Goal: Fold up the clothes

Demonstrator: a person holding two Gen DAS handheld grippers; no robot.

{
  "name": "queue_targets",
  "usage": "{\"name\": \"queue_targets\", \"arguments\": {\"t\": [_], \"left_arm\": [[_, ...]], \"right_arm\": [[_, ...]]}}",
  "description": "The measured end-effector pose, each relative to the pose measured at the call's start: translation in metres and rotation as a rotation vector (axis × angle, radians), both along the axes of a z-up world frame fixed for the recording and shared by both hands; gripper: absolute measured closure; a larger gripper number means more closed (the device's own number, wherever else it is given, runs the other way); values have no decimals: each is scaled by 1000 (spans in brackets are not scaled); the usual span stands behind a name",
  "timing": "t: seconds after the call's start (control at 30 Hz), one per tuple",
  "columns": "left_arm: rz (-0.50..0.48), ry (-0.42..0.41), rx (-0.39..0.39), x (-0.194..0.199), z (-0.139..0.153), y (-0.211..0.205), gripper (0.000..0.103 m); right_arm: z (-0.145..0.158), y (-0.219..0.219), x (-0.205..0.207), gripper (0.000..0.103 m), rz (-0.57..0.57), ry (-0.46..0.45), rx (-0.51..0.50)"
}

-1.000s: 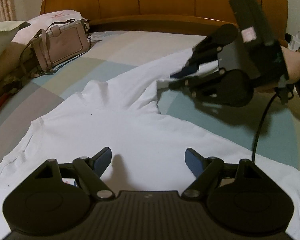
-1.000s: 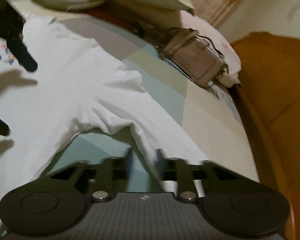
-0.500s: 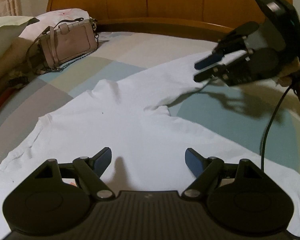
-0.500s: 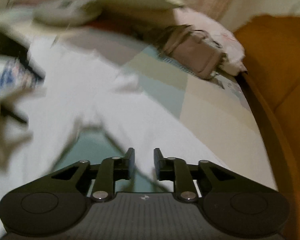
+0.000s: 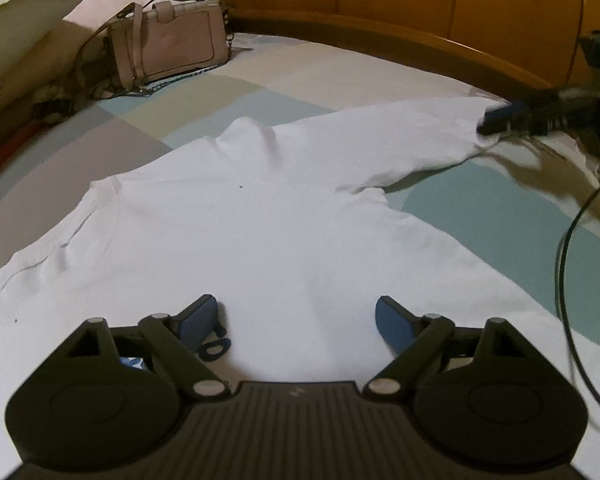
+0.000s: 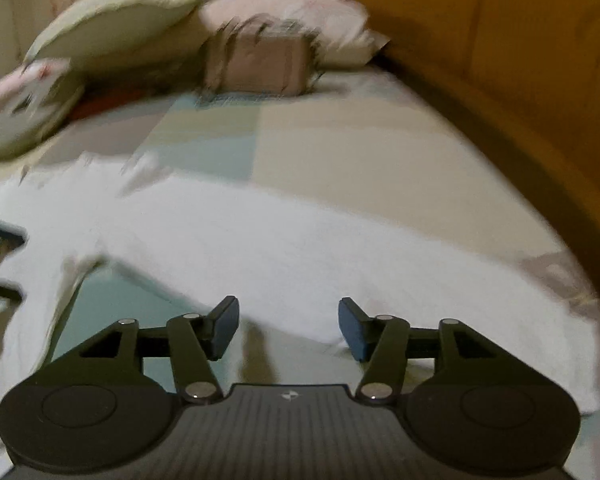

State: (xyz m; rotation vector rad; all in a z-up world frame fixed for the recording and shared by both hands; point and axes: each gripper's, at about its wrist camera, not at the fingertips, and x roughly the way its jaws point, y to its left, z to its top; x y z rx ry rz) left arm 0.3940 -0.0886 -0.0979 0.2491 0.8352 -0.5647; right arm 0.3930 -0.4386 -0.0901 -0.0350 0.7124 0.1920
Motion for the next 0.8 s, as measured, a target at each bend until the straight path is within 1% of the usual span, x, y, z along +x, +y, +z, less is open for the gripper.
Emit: {"name": "queue_targets", "arguments": {"t": [0.03, 0.07, 0.17, 0.2, 0.23, 0.3, 0.33, 0.37, 0.4, 0.43, 0.47, 0.57, 0.6, 0.67, 0.7, 0.73, 0.77, 0.8], "left_arm": [[4, 2, 6, 1, 0, -2, 15], [8, 4, 11, 2, -1, -4, 14], [10, 4, 16, 0, 0, -4, 14], [8, 6, 17, 0, 0, -1, 14], [6, 8, 19, -1, 1, 2, 14], [9, 16, 26, 0, 2, 8, 14], [18, 27, 27, 3, 5, 11, 14], [27, 38, 26, 5, 8, 14, 14], [28, 37, -3, 11, 15, 14, 14], [30, 36, -31, 16, 21, 15, 14], [31, 36, -60, 21, 28, 16, 14], [46, 56, -209, 50, 48, 10, 14], [52, 69, -252, 62, 48, 6, 14], [63, 97, -340, 85, 48, -1, 14], [68, 110, -383, 97, 47, -5, 14], [67, 117, -408, 107, 43, -9, 14], [71, 129, -422, 119, 35, -14, 14], [82, 148, -420, 127, 29, -18, 14]], "right_arm": [[3, -8, 5, 32, -38, -17, 16], [2, -17, 11, 31, -76, -18, 29], [-14, -46, 30, 31, -196, 41, 44], [-19, -56, 28, 33, -221, 50, 29], [-23, -64, 21, 37, -222, 32, 21], [-23, -71, 10, 37, -256, 28, -43], [-23, -73, 5, 33, -279, 32, -83], [-21, -73, 2, 26, -305, 38, -115], [-18, -72, 1, 26, -337, 47, -139], [-15, -69, 1, 26, -342, 48, -148], [-11, -63, 1, 26, -318, 38, -140], [-5, -36, 10, 23, -228, -20, -170], [-7, -30, 16, 22, -213, -25, -184], [-15, -27, 31, 22, -202, 0, -202], [-20, -32, 36, 21, -215, 16, -185], [-24, -41, 39, 11, -239, 21, -144], [-26, -48, 39, 9, -257, 24, -110], [-26, -52, 37, 9, -264, 22, -102]]}}
